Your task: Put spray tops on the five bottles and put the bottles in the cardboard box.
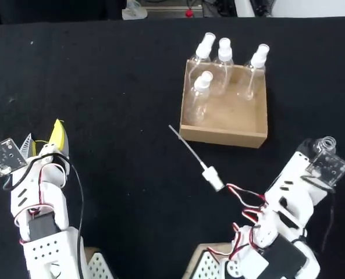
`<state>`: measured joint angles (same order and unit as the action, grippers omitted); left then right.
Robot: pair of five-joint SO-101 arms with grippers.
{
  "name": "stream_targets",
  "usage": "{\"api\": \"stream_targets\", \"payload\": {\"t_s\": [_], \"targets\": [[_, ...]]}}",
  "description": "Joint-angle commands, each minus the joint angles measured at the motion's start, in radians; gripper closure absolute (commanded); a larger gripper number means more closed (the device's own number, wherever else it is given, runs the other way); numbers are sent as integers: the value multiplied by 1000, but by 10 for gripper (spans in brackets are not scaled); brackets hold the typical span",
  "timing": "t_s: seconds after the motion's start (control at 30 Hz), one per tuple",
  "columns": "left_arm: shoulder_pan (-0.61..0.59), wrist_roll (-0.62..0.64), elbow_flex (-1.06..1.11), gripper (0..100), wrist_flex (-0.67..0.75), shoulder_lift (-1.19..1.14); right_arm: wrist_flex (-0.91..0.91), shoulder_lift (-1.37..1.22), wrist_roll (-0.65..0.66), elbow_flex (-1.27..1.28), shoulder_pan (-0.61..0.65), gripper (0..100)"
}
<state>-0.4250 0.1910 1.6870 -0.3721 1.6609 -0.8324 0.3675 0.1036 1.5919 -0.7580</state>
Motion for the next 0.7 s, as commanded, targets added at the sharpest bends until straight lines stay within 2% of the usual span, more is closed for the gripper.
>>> {"api": "stream_targets", "payload": {"t_s": [0.0, 0.13, 0.23, 0.4, 0.67], "targets": [[12, -2, 21, 748, 23, 12, 60, -5, 40, -47, -12, 986], [12, -2, 21, 748, 21, 12, 333, -7, 40, -208, -21, 986], [12, -2, 21, 748, 21, 12, 474, -7, 40, -292, -20, 986], [12, -2, 21, 748, 25, 12, 443, 1, 40, -274, -20, 986], [12, -2, 21, 748, 25, 12, 189, 1, 48, -84, -12, 966]]}}
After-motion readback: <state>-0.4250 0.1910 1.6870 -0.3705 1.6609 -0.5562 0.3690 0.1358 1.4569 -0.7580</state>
